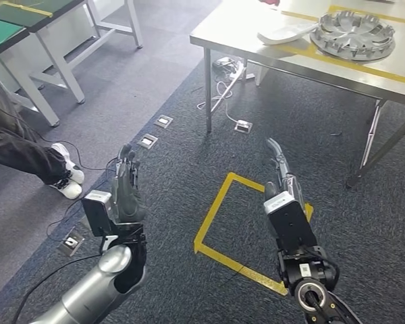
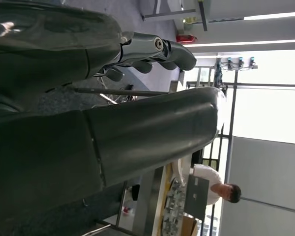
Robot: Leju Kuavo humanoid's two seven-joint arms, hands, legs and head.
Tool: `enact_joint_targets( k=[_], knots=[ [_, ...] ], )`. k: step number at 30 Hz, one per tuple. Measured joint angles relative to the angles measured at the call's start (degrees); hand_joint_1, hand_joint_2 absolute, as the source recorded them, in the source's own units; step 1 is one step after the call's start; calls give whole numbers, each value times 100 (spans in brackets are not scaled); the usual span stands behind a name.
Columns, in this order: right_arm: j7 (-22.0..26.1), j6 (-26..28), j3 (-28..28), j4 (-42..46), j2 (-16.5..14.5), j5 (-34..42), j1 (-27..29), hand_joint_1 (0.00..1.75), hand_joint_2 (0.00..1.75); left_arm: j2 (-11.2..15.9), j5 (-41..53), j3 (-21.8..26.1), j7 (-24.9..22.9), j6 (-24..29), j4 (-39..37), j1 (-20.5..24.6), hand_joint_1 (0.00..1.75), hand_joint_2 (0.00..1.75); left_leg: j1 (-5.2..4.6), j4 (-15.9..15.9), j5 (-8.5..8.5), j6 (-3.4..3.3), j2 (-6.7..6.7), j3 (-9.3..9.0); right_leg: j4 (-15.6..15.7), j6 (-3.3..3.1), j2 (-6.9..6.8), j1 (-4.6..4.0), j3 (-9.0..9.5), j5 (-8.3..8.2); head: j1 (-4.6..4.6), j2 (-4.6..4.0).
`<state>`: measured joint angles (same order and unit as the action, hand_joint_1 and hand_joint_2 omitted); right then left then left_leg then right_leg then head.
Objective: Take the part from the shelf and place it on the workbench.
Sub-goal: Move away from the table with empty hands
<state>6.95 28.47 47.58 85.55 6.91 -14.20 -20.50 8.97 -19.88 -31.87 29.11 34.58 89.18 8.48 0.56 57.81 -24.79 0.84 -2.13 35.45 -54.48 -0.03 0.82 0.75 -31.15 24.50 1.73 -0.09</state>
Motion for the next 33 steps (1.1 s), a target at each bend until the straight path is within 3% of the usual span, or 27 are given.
enact_joint_targets(
  k=[3, 4, 5, 6, 8, 10, 12, 14, 16, 18, 19, 20, 21, 22, 24, 26, 28, 30, 32, 33],
  knots=[
    [-32, -16, 3, 4, -1, -9, -11, 0, 0, 15, 11, 2, -29, 15, 11, 8, 0, 0, 28, 1142, -483, 79, 133, 577, 9, -35, -120, 1, 10, 4, 48, 0],
    [-37, -18, 5, 4, -1, -13, -11, 0, 0, 22, 13, 2, -34, 17, 13, 0, 0, 0, 36, 1364, -520, 97, 147, 704, 8, -35, -161, 1, 11, 8, 55, 0],
    [-40, -20, 7, 4, -1, -17, -11, 0, 0, 28, 14, 2, -39, 19, 15, -4, 0, 0, 43, 1355, -448, 108, 162, 717, 7, -31, -203, 3, 14, 14, 66, 0],
    [-42, -20, 9, 4, -1, -19, -12, 0, 0, 34, 15, 2, -39, 22, 19, -6, 0, 0, 51, 1103, -284, 113, 188, 604, 5, -20, -243, 8, 23, 23, 78, 0],
    [-43, -20, 9, 7, -1, -19, -20, 0, 0, 39, 17, 3, -39, 29, 33, -1, 0, 0, 46, 253, 77, 108, 350, 174, -15, 29, -310, -3, 42, 57, 105, 0],
    [-43, -20, 9, 12, -1, -19, -36, 0, 0, 39, 18, 5, -44, 32, 48, 5, 0, 0, 27, -253, 215, 47, 453, -77, -36, 89, -359, -40, 56, 102, 115, 0],
    [-46, -20, 9, 18, -1, -20, -48, 0, 0, 42, 19, 7, -50, 32, 57, 5, 0, 0, 18, -302, 204, -44, 378, -87, -32, 140, -418, -59, 81, 136, 87, 0],
    [-51, -19, 9, 27, -1, -20, -52, 0, 0, 46, 20, 7, -51, 33, 72, 0, 0, 0, 28, -314, 207, -119, 292, -99, -125, 198, -376, -36, 61, 237, 56, 0],
    [-56, -15, 9, 33, 0, -21, -53, 0, 0, 45, 20, 7, -53, 33, 87, -2, 0, 0, 34, -329, 217, -181, 205, -114, -640, 234, -224, -18, -161, 553, 23, 0],
    [-62, -11, 10, 32, 1, -21, -47, 0, 0, 42, 20, 7, -55, 32, 89, -10, 0, 0, 16, -327, 214, -208, 101, -114, -1478, 235, -133, -24, -547, 924, -7, 0],
    [-66, -10, 12, 31, 2, -21, -43, 0, 0, 42, 19, 7, -56, 33, 89, -17, 0, 0, 4, -325, 212, -212, 39, -116, -1766, 227, -117, -27, -691, 993, -13, 0],
    [-68, -10, 13, 29, 2, -23, -41, 0, 0, 42, 20, 7, -58, 33, 89, -23, 0, 0, -5, -322, 210, -214, -31, -121, -1836, 211, -105, -27, -740, 944, -14, 0],
    [-68, -10, 15, 28, 2, -28, -41, 0, 0, 43, 22, 7, -64, 35, 90, -25, 0, 0, -11, -319, 210, -214, -105, -129, -1669, 188, -87, -27, -681, 785, -15, 0],
    [-68, -10, 16, 29, 2, -37, -42, 0, 0, 43, 25, 7, -70, 39, 91, -26, 0, 0, -15, -317, 209, -213, -181, -139, -1304, 158, -37, -28, -529, 552, -17, 0],
    [-62, -15, 14, 30, 2, -60, -42, 0, 0, 42, 31, 7, -89, 47, 98, -25, 0, 0, -13, -306, 210, -197, -321, -137, -500, 97, 219, -21, -186, 192, -16, 0],
    [-56, -25, 12, 28, 2, -76, -41, 0, 0, 42, 33, 7, -107, 51, 110, -34, 0, 0, 14, -301, 229, -145, -448, -97, -130, 78, 375, -31, -31, 117, -21, 0],
    [-49, -32, 11, 32, -4, -84, -45, 0, 0, 48, 32, 7, -114, 56, 124, -58, 0, 0, 41, -318, 253, -72, -555, -68, -59, 64, 264, -30, 33, 113, -33, 0],
    [-42, -36, 10, 38, -16, -87, -50, 0, 0, 58, 33, 10, -113, 63, 137, -65, 0, 0, 19, -142, 143, -12, -364, 22, 22, 17, 114, 0, 116, 72, -12, 0],
    [-43, -38, 10, 38, -24, -88, -45, 0, 0, 62, 31, 13, -111, 65, 144, -57, 0, 0, 6, 499, -173, 43, -7, 342, 63, -19, -46, 0, 149, 52, 29, 0],
    [-44, -40, 11, 37, -25, -88, -38, 0, 0, 62, 29, 13, -113, 65, 144, -59, 0, 0, 18, 910, -335, 71, 92, 559, 61, -29, -127, -8, 147, 55, 46, 0]
  ],
)
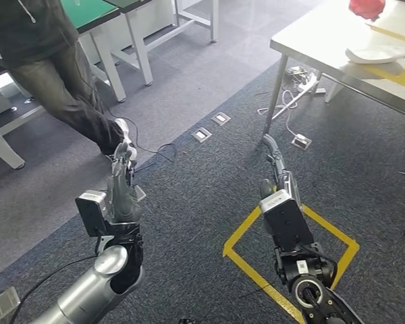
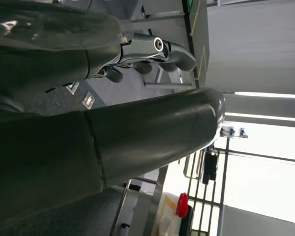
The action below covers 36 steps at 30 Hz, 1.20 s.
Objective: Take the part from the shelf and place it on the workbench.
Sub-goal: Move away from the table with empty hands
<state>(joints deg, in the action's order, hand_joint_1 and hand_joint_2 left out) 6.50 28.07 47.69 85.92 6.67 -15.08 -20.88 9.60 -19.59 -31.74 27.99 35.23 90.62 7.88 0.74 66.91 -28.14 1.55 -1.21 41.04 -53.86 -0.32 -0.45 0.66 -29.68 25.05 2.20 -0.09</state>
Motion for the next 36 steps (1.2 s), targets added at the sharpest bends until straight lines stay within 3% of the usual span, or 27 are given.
enact_joint_targets(
  k=[1, 2, 3, 5, 7, 8, 10, 11, 13, 14, 16, 17, 19, 23, 24, 25, 26, 27, 28, 29, 30, 32, 33, 34, 35, 36],
  knots=[
    [-2, -3, 1, -2, 0, 0, 9, 0, 0, 1, -2, 0, 0, 0, 0, -9, 0, 0, 13, 313, -89, 24, 46, 174, -1, -3, -76, -6, -2, 6, 6, 0],
    [-3, -6, 1, -2, 0, 0, 16, 0, 0, 2, -3, 0, 0, 1, 0, -18, 0, 0, 26, 432, -75, 43, 69, 254, -2, -3, -154, -9, -1, 16, 13, 0],
    [-3, -9, 1, -2, 0, 0, 19, 0, 0, 3, -4, 0, 0, 1, 0, -22, 0, 0, 36, 300, 45, 54, 92, 201, -4, 2, -227, -9, 5, 28, 22, 0],
    [-3, -13, 1, -2, 0, 0, 19, 0, 0, 4, -4, 0, 0, 1, 3, -19, 0, 0, 44, -524, 420, 53, 256, -209, -12, 36, -362, -15, 36, 66, 48, 0],
    [-2, -14, -2, -1, 0, 0, 13, 0, 0, 3, -4, 0, 0, 0, 13, -13, 0, 0, 19, -1160, 629, -2, 413, -540, -23, 94, -454, -46, 60, 114, 58, 0],
    [0, -14, -2, 1, -1, 0, 10, 0, 0, 3, -4, 0, 1, 0, 20, -11, 0, 0, 0, -1265, 639, -42, 429, -587, -25, 124, -493, -64, 71, 133, 51, 0],
    [1, -15, -4, 2, -2, 0, 4, 0, 0, 8, -3, 0, 0, 0, 30, -12, 0, 0, -14, -1264, 640, -126, 298, -581, -17, 186, -570, -68, 100, 166, 27, 0],
    [1, -15, -4, 3, -2, 0, 1, 0, 0, 10, -3, 0, 1, 0, 33, -14, 0, 0, -8, -1276, 643, -158, 238, -587, -47, 218, -540, -56, 100, 208, 20, 0],
    [2, -14, -5, 4, -2, 0, -2, 0, 0, 7, -5, 0, 3, -1, 40, -5, 0, 0, 20, -1302, 659, -229, 128, -606, -411, 262, -310, -24, -44, 462, -9, 0],
    [2, -11, -5, 2, -2, 0, 5, 0, 0, 1, -8, 0, 4, -3, 41, -1, 0, 0, 20, -1305, 661, -251, 71, -607, -804, 273, -154, -13, -220, 667, -27, 0],
    [1, 2, -5, -6, 1, 0, 35, 0, 0, -7, -16, 0, 7, -11, 40, -7, 0, 0, 6, -1303, 662, -276, -64, -604, -1652, 276, -5, -13, -623, 1002, -50, 0],
    [1, 9, -5, -9, 2, 0, 51, 0, 0, -9, -19, 0, 11, -16, 39, -13, 0, 0, -1, -1301, 663, -279, -134, -604, -1889, 273, 17, -13, -751, 1045, -53, 0],
    [1, 16, -4, -11, 2, 0, 66, 0, 0, -9, -21, 0, 21, -19, 39, -18, 0, 0, -6, -1298, 663, -279, -219, -605, -1981, 261, 28, -14, -821, 992, -54, 0],
    [1, 17, -4, -11, 2, 0, 67, 0, 0, -10, -21, 0, 25, -20, 39, -17, 0, 0, -7, -1297, 663, -279, -247, -606, -1904, 256, 31, -14, -795, 925, -55, 0],
    [1, 18, -4, -11, 2, 1, 66, 0, 0, -11, -21, 0, 30, -20, 39, -17, 0, 0, -7, -1295, 663, -278, -278, -608, -1755, 247, 37, -14, -733, 829, -56, 0],
    [1, 18, -5, -11, 2, 1, 65, 0, 0, -13, -21, 0, 36, -20, 39, -16, 0, 0, -6, -1292, 664, -277, -315, -611, -1567, 238, 48, -13, -654, 713, -56, 0],
    [1, 17, -5, -12, 2, 4, 62, 0, 0, -16, -21, 0, 48, -20, 39, -14, 0, 0, 2, -1281, 674, -250, -416, -593, -1123, 213, 194, -11, -469, 519, -58, 0],
    [2, 17, -5, -10, 1, 11, 56, 0, 0, -19, -24, 1, 59, -20, 39, -22, 0, 0, 14, -1283, 701, -190, -570, -567, -677, 170, 288, -8, -266, 324, -61, 0],
    [3, 16, -4, -10, -1, 17, 50, 0, 0, -20, -27, 2, 67, -20, 39, -33, 0, 0, 27, -1263, 710, -136, -641, -533, -335, 128, 345, 0, -107, 192, -66, 0],
    [5, 15, -3, -9, -2, 23, 43, 0, 0, -20, -29, 4, 75, -20, 39, -38, 0, 0, 27, -1183, 676, -76, -612, -467, -29, 78, 382, 8, 36, 78, -55, 0],
    [7, 17, -3, -8, -4, 26, 36, 0, 0, -18, -32, 7, 76, -20, 39, -41, 0, 0, 21, -1003, 572, -34, -469, -366, 8, 40, 260, 9, 68, 52, -40, 0],
    [5, 20, -2, -10, -4, 26, 35, 0, 0, -19, -34, 10, 78, -20, 39, -31, 0, 0, 12, -248, 192, 10, -71, 4, 35, 6, 76, -2, 72, 35, -7, 0],
    [4, 21, -1, -11, -4, 26, 39, 0, 0, -20, -37, 11, 78, -20, 39, -34, 0, 0, 21, 158, 32, 36, 14, 206, 34, 0, -20, -11, 67, 38, -2, 0],
    [3, 21, 1, -12, -4, 26, 43, 0, 0, -21, -38, 11, 78, -20, 39, -43, 0, 0, 32, 425, -40, 56, 56, 339, 34, 0, -112, -15, 63, 43, 3, 0],
    [3, 21, 3, -12, -4, 26, 46, 0, 0, -20, -39, 11, 78, -20, 39, -49, 0, 0, 41, 450, 1, 69, 78, 347, 34, 4, -199, -15, 62, 51, 10, 0],
    [3, 21, 4, -12, -3, 26, 46, 0, 0, -18, -40, 11, 78, -22, 39, -51, 0, 0, 49, 240, 132, 76, 113, 230, 33, 13, -281, -14, 67, 61, 19, 0]
  ],
)
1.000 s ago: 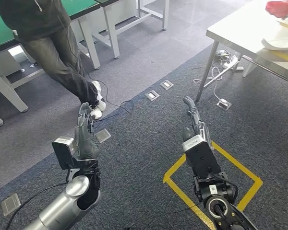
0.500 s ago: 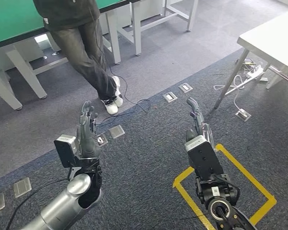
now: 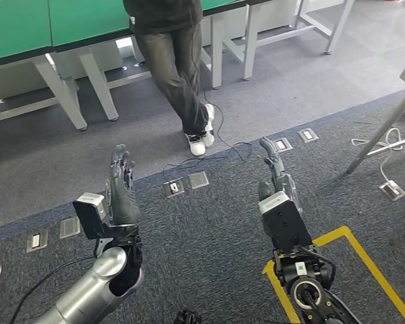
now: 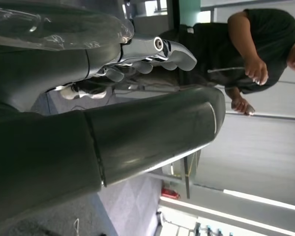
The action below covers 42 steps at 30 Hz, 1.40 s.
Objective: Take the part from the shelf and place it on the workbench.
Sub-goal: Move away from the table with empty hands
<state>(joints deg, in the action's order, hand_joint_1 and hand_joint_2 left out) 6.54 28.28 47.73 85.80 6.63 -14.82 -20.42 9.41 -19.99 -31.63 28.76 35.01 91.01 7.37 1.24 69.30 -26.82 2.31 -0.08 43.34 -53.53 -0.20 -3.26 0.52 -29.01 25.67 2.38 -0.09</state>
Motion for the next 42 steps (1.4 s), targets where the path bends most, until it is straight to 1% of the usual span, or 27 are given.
enact_joint_targets(
  k=[3, 4, 5, 7, 9, 11, 12, 13, 14, 15, 16, 18, 20, 22, 23, 25, 27, 29, 30, 31, 33, 35, 36, 38, 40, 41, 42],
  knots=[
    [0, 8, -2, 1, 0, 0, -4, 0, 0, -2, -6, 0, 2, -9, 0, 20, 0, 0, -17, -1199, 438, -43, 379, -669, -22, 71, -195, -42, 33, 67, 31, 0],
    [1, 13, -3, 1, 0, 0, -7, 0, 0, -5, -9, 0, 4, -13, -1, 30, 0, 0, -33, -1409, 483, -85, 466, -784, -30, 100, -245, -65, 49, 93, 22, 0],
    [1, 17, -3, 1, 0, 0, -11, 0, 0, -8, -13, 0, 6, -15, -1, 37, 0, 0, -52, -1475, 480, -133, 478, -814, -33, 128, -297, -85, 64, 115, 12, 0],
    [-1, 22, -4, 1, -1, 0, -20, 0, 0, -8, -19, 1, 10, -22, -2, 39, 0, 0, -57, -1480, 481, -220, 321, -810, -36, 188, -369, -69, 98, 162, -25, 0],
    [-2, 26, -5, 3, 1, 0, -26, 0, 0, -10, -20, 2, 16, -32, -1, 53, 0, 0, -39, -1509, 494, -301, 177, -827, -281, 240, -149, -28, 10, 356, -44, 0],
    [-6, 28, -6, 1, 2, 0, -20, 0, 0, -21, -21, 2, 22, -41, -2, 71, 0, 0, -39, -1520, 499, -361, 31, -836, -1029, 258, 188, -5, -331, 738, -75, 0],
    [-11, 28, -6, -2, 4, 0, -11, 0, 0, -26, -21, 2, 22, -43, -2, 72, 0, 0, -50, -1519, 499, -375, -47, -836, -1468, 260, 264, -2, -547, 907, -86, 0],
    [-15, 28, -5, -4, 5, 0, 0, 0, 0, -30, -22, 2, 22, -44, -2, 70, 0, 0, -59, -1517, 498, -380, -135, -836, -1790, 259, 298, -3, -722, 986, -91, 0],
    [-17, 28, -5, -5, 7, 0, 7, 0, 0, -31, -22, 2, 22, -44, -2, 66, 0, 0, -65, -1513, 497, -382, -224, -839, -1889, 251, 311, -2, -801, 943, -92, 0],
    [-17, 28, -5, -5, 8, 0, 11, 0, 0, -32, -22, 2, 22, -44, -2, 65, 0, 0, -68, -1505, 496, -381, -317, -844, -1732, 236, 326, -2, -763, 779, -92, 0],
    [-17, 28, -5, -4, 8, 0, 11, 0, 0, -33, -22, 2, 22, -44, -2, 67, 0, 0, -68, -1496, 495, -378, -408, -851, -1367, 215, 370, 0, -625, 534, -92, 0],
    [-17, 29, -6, -3, 8, 0, 8, 0, 0, -37, -23, 2, 22, -45, -2, 72, 0, 0, -63, -1470, 494, -354, -566, -847, -536, 174, 610, 13, -284, 150, -93, 0],
    [-18, 31, -6, -2, 8, 0, 7, 0, 0, -38, -23, 2, 23, -46, -2, 72, 0, 0, -42, -1465, 518, -287, -699, -807, -174, 154, 768, 7, -135, 69, -95, 0],
    [-18, 34, -6, 1, 6, 0, 1, 0, 0, -33, -22, 3, 23, -46, -2, 60, 0, 0, -26, -1501, 566, -202, -834, -778, -121, 124, 674, -5, -94, 58, -97, 0],
    [-16, 35, -6, 2, 4, 0, -8, 0, 0, -28, -22, 3, 23, -45, -2, 53, 0, 0, -23, -1500, 566, -178, -838, -770, -84, 99, 602, 10, -63, 35, -98, 0],
    [-13, 34, -4, 3, 0, 0, -26, 0, 0, -21, -22, 5, 24, -44, -4, 62, 0, 0, -52, -1252, 398, -144, -587, -642, -1, 55, 460, 37, -8, -19, -68, 0],
    [-13, 34, 1, -5, 0, 0, -32, 0, 0, -24, -22, 7, 24, -44, -10, 75, 0, 0, -70, -502, 1, -120, -215, -284, 26, 37, 309, 25, -12, -41, -30, 0],
    [-16, 34, 8, -15, 1, 0, -24, 0, 0, -27, -24, 7, 22, -44, -17, 68, 0, 0, -60, 206, -247, -95, -68, 50, 23, 31, 135, 11, -25, -37, -15, 0],
    [-17, 34, 11, -19, 1, 0, -21, 0, 0, -27, -24, 7, 22, -44, -19, 63, 0, 0, -52, 278, -223, -86, -36, 73, 22, 34, 53, 8, -26, -31, -9, 0],
    [-17, 33, 13, -19, 0, 0, -21, 0, 0, -26, -23, 7, 22, -44, -20, 61, 0, 0, -43, 75, -93, -82, -14, -41, 21, 41, -16, 8, -22, -23, -2, 0],
    [-17, 33, 13, -17, -1, 0, -24, 0, 0, -26, -23, 7, 22, -44, -19, 64, 0, 0, -39, -826, 257, -88, 160, -537, 13, 81, -139, 10, 1, 10, 12, 0],
    [-16, 34, 13, -16, 0, 0, -29, 0, 0, -28, -23, 7, 23, -44, -19, 67, 0, 0, -63, -1446, 437, -135, 324, -864, -4, 141, -225, -16, 19, 49, 11, 0],
    [-16, 34, 14, -15, 0, 0, -31, 0, 0, -28, -23, 7, 24, -44, -19, 67, 0, 0, -82, -1497, 426, -179, 330, -882, -7, 169, -258, -30, 30, 62, 3, 0],
    [-17, 34, 16, -15, -1, 0, -36, 0, 0, -22, -22, 7, 23, -44, -19, 68, 0, 0, -94, -1488, 420, -263, 210, -875, -5, 221, -334, -31, 59, 92, -16, 0],
    [-15, 34, 20, -11, -1, 0, -46, 0, 0, -20, -22, 7, 24, -45, -17, 72, 0, 0, -81, -1495, 418, -329, 89, -888, -167, 268, -180, -3, 7, 241, -39, 0],
    [-14, 34, 21, -9, -1, 0, -51, 0, 0, -23, -22, 7, 25, -45, -17, 79, 0, 0, -71, -1501, 420, -355, 33, -898, -397, 281, -35, 8, -94, 382, -53, 0],
    [-14, 34, 22, -7, 1, 0, -51, 0, 0, -26, -22, 7, 25, -46, -17, 84, 0, 0, -71, -1503, 421, -377, -31, -904, -806, 286, 136, 9, -286, 582, -70, 0]
  ],
)
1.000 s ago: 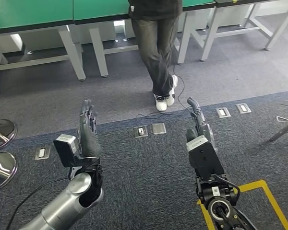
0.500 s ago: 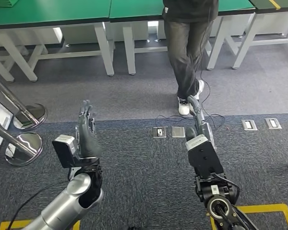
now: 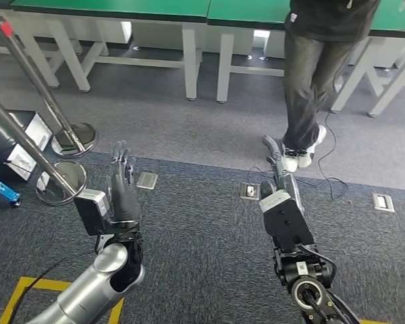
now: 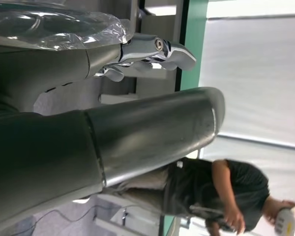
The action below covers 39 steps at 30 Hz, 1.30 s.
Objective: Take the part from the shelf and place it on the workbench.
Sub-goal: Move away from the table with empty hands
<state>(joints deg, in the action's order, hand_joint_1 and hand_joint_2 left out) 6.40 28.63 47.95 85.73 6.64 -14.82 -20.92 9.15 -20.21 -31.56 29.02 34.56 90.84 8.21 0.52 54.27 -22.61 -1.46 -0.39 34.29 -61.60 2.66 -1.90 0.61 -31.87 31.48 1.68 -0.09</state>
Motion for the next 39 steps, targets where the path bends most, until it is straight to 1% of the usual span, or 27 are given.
enact_joint_targets(
  k=[2, 3, 4, 5, 6, 8, 10, 11, 12, 14, 16, 18, 19, 20, 21, 23, 25, 27, 28, 30, 32, 33, 34, 35, 36, 38, 39],
  knots=[
    [-3, 1, 4, -5, 2, 0, 14, 0, 0, -4, -1, 0, -1, 0, -1, 1, 0, 0, -25, 2, 1, -25, -143, -4, -899, -19, 140, -17, -456, 318, -19, 0],
    [-4, 1, 7, -8, 3, 0, 21, 0, 0, -4, -1, 0, -1, 0, -1, -3, 0, 0, -43, 3, 1, -31, -225, -8, -1176, -39, 165, -29, -622, 357, -23, 0],
    [-4, 1, 9, -10, 3, 0, 26, 0, 0, -5, -1, 0, -1, 0, -1, -6, 0, 0, -57, 4, 2, -34, -311, -15, -1140, -71, 180, -42, -648, 242, -25, 0],
    [-4, 1, 10, -10, 3, 0, 27, 0, 0, -5, -1, 0, -1, 0, -1, -6, 0, 0, -67, 4, 2, -35, -396, -25, -867, -111, 209, -57, -559, 30, -24, 0],
    [-4, 1, 11, -9, 3, 0, 25, 0, 0, -7, -1, 0, -1, 0, -1, -5, 0, 0, -70, 3, 3, -35, -477, -36, -411, -155, 282, -75, -377, -238, -26, 0],
    [-4, 1, 11, -9, 3, 0, 17, 0, 0, -10, 0, 0, -1, 1, -1, -5, 0, 0, -62, 0, 13, -19, -620, -36, 412, -238, 514, -100, -19, -574, -22, 0],
    [-8, -1, 13, -7, 3, 0, 6, 0, 0, -12, 7, 0, -2, 8, 0, -16, 0, 0, -31, -11, 39, 28, -745, -8, 713, -284, 610, -120, 141, -613, -38, 0],
    [-11, -1, 14, -2, 3, 0, 1, 0, 0, -11, 14, 0, -3, 15, 1, -25, 0, 0, -16, -24, 57, 57, -803, 3, 742, -293, 563, -131, 164, -620, -49, 0],
    [-16, -2, 16, 9, 2, 0, -4, 0, 0, -5, 23, 0, -5, 24, 5, -37, 0, 0, -19, -19, 53, 76, -793, 14, 794, -293, 489, -115, 203, -643, -56, 0],
    [-20, -2, 18, 34, 1, 0, -10, 0, 0, 8, 38, 0, -13, 36, 13, -35, 0, 0, -54, 185, -97, 108, -501, 123, 920, -300, 336, -77, 265, -707, -30, 0],
    [-32, -2, 20, 45, 1, -2, -3, 0, 0, 15, 44, 0, -26, 40, 17, -27, 0, 0, -53, 876, -465, 167, -131, 471, 988, -310, 162, -60, 290, -735, 0, 0],
    [-64, -12, 29, 45, 1, -4, 8, 0, 0, 19, 46, 0, -50, 47, 17, -45, 0, 0, -4, 1591, -726, 253, -27, 834, 987, -312, -13, -58, 277, -727, 11, 0],
    [-78, -21, 36, 45, 1, -7, 11, 0, 0, 23, 47, 0, -61, 50, 17, -54, 0, 0, 22, 1684, -716, 291, -12, 882, 984, -305, -93, -53, 273, -721, 13, 0],
    [-88, -30, 43, 45, 1, -9, 12, 0, 0, 30, 49, 0, -69, 52, 17, -58, 0, 0, 49, 1544, -612, 325, 8, 806, 978, -291, -176, -43, 271, -711, 17, 0],
    [-91, -35, 48, 45, 1, -11, 13, 0, 0, 37, 50, 0, -74, 52, 17, -58, 0, 0, 71, 1201, -441, 357, 54, 619, 963, -267, -252, -29, 272, -695, 18, 0],
    [-93, -41, 52, 49, 1, -14, 10, 0, 0, 45, 53, 0, -82, 52, 18, -58, 0, 0, 87, 356, -118, 396, 280, 160, 893, -185, -386, -16, 268, -635, 29, 0],
    [-93, -45, 56, 54, 1, -17, 4, 0, 0, 46, 56, 0, -89, 52, 22, -60, 0, 0, 67, 1, -19, 319, 392, -24, 821, -100, -475, -33, 268, -574, 23, 0],
    [-91, -48, 60, 57, 1, -20, -3, 0, 0, 52, 59, 0, -93, 52, 27, -67, 0, 0, 46, 32, -35, 190, 265, -1, 802, -38, -564, -33, 294, -538, 3, 0],
    [-91, -48, 61, 58, 1, -20, -7, 0, 0, 55, 60, 0, -95, 52, 32, -73, 0, 0, 46, 34, -38, 148, 201, -1, 777, -5, -523, -16, 305, -498, -7, 0],
    [-91, -48, 61, 64, 1, -20, -10, 0, 0, 55, 62, 0, -93, 52, 46, -68, 0, 0, 58, 26, -30, 74, 69, -10, 438, 39, -230, 24, 184, -251, -24, 0],
    [-92, -48, 61, 67, 3, -20, -1, 0, 0, 49, 63, 0, -93, 52, 54, -63, 0, 0, 45, 25, -23, 30, -67, -13, -390, 41, 86, 32, -198, 155, -42, 0],
    [-94, -48, 62, 66, 5, -20, 8, 0, 0, 46, 62, 0, -93, 52, 54, -66, 0, 0, 28, 25, -21, 16, -147, -13, -809, 28, 138, 26, -411, 300, -47, 0],
    [-95, -48, 62, 65, 7, -20, 19, 0, 0, 45, 62, 0, -93, 52, 54, -72, 0, 0, 10, 26, -20, 9, -233, -14, -1061, 5, 160, 16, -556, 337, -49, 0],
    [-95, -47, 62, 65, 7, -20, 27, 0, 0, 45, 62, 0, -93, 52, 54, -76, 0, 0, -6, 27, -19, 4, -323, -17, -1068, -30, 175, 4, -592, 248, -49, 0],
    [-93, -46, 61, 66, 7, -20, 33, 0, 0, 44, 63, 0, -93, 52, 54, -78, 0, 0, -17, 27, -17, 3, -416, -22, -832, -75, 208, -15, -515, 54, -48, 0],
    [-81, -43, 57, 67, 8, -20, 40, 0, 0, 36, 67, 0, -90, 52, 54, -80, 0, 0, -19, 26, -11, 10, -581, -29, 37, -180, 468, -50, -157, -404, -45, 0],
    [-73, -40, 53, 67, 8, -22, 51, 0, 0, 29, 68, 0, -87, 51, 54, -80, 0, 0, -11, 27, -2, 23, -655, -24, 393, -219, 618, -61, -9, -545, -39, 0]
  ],
)
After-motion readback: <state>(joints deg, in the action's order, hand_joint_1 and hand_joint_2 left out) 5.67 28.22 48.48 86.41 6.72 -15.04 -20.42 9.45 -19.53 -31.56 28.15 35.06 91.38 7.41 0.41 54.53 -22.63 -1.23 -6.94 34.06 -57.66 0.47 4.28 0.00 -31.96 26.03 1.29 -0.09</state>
